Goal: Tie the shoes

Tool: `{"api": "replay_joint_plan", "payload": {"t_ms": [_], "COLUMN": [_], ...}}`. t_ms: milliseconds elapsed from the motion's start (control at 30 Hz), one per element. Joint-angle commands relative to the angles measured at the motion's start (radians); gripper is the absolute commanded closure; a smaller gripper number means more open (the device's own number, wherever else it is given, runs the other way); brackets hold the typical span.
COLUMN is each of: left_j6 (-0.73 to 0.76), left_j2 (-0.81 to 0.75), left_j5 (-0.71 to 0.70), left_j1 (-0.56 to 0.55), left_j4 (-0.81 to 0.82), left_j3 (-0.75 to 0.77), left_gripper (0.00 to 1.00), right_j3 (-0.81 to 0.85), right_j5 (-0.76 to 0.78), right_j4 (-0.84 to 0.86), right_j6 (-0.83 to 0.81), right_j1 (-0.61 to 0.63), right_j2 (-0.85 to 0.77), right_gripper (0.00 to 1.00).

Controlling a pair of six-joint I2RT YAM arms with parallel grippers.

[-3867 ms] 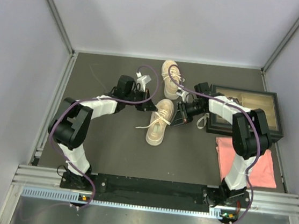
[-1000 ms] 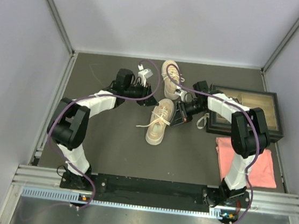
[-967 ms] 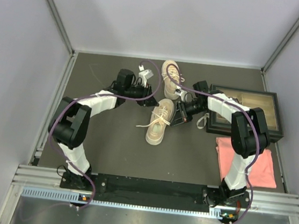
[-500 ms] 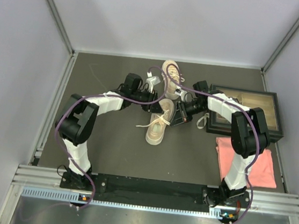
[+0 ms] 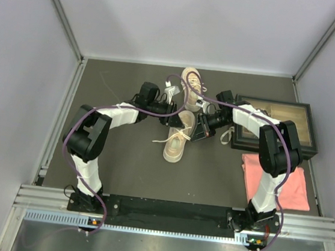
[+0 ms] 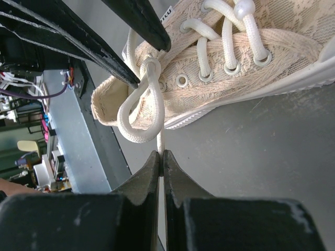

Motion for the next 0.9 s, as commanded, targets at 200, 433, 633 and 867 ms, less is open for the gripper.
{"api": "replay_joint_plan", "payload": {"t_ms": [200, 433, 633, 867], "left_j6": [0.010, 0.013, -0.053, -0.063], "left_j2": [0.027, 0.030, 0.015, -0.007], "left_j5": [0.046, 0.051, 0.057, 0.041], "left_j1": [-0.005, -0.005, 0.006, 0.021], "left_j4": [0.036, 0.039, 0.135, 0.163], "left_j3": [0.026, 0.026, 0.004, 0.013], "left_gripper": [0.73, 0.87, 1.00, 1.00], "right_j3": [0.040, 0.040, 0.038, 0.029], "right_j5": [-0.026, -0.027, -0.024, -0.023], "right_j4": [0.010, 0.013, 0.012, 0.012], "right_j6": [-0.016, -0.014, -0.017, -0.022], "right_j1": [-0.004, -0.004, -0.005, -0.007], "right_j2": [0.002, 0.002, -0.001, -0.003], "right_gripper": [1.00, 1.00, 1.00, 1.00]}}
